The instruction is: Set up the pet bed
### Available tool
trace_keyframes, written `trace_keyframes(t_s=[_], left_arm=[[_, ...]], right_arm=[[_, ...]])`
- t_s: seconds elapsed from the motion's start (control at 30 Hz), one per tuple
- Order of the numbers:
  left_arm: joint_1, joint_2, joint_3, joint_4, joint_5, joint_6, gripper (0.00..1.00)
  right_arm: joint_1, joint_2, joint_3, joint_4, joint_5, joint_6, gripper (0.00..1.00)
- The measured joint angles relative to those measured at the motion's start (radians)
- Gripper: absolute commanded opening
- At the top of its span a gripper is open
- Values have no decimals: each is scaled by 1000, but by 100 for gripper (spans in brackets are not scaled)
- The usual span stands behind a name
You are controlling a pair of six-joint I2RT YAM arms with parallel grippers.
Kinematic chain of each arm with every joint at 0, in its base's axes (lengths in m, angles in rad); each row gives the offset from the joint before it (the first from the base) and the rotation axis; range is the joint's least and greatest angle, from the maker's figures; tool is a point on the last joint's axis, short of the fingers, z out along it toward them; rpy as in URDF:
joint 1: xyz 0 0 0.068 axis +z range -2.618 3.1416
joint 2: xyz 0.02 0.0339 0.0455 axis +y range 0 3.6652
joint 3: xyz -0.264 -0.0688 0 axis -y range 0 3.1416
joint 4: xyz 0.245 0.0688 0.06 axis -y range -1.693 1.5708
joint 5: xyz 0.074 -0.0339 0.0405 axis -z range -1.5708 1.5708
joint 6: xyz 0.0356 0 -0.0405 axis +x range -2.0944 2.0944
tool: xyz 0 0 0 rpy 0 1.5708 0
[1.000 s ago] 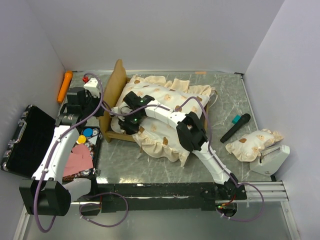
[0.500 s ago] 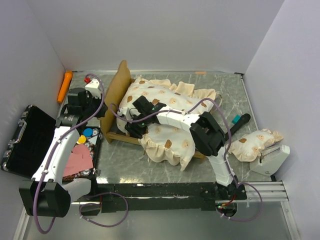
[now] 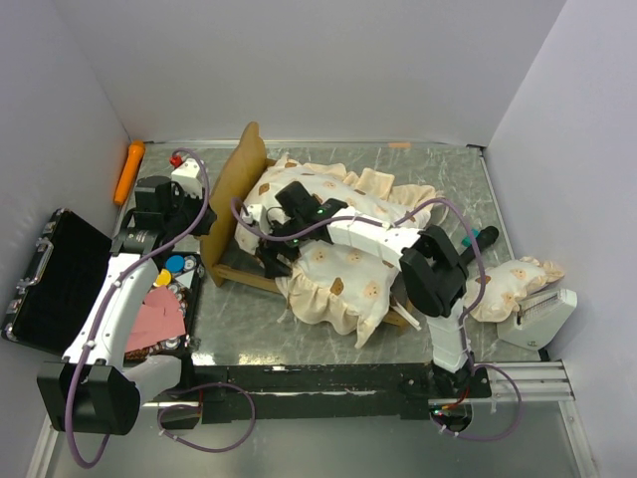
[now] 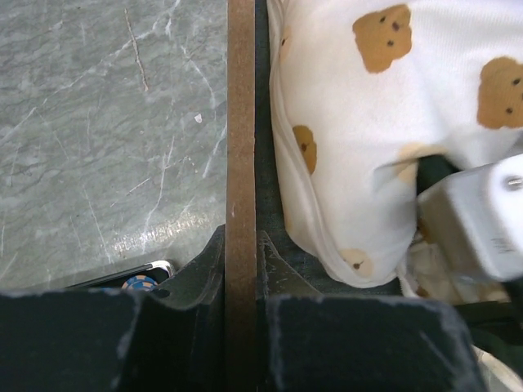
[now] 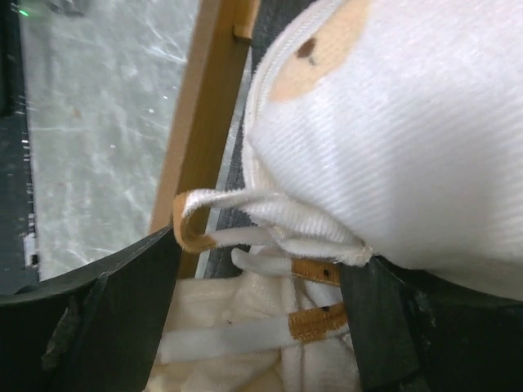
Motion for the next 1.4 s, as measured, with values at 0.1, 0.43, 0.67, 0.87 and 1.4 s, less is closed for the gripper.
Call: trace_keyframes(t_s=[0.1,0.43,0.67,0.87,1.4], left_arm=[[0,0,0,0,0,0,1],[0,0,0,0,2,0,1],[0,1,0,0,5,0,1],[0,1,0,0,5,0,1],[0,1,-1,1,5,0,1]], right_arm=[[-10,-34,-18,16,-57,11,84],[16,-74,-62,51,-113,146,65],[64,-245,-255,198,60,220,35],[131,-234,-212,300,74,270,24],[77,-17,-99,294,180,359,9]])
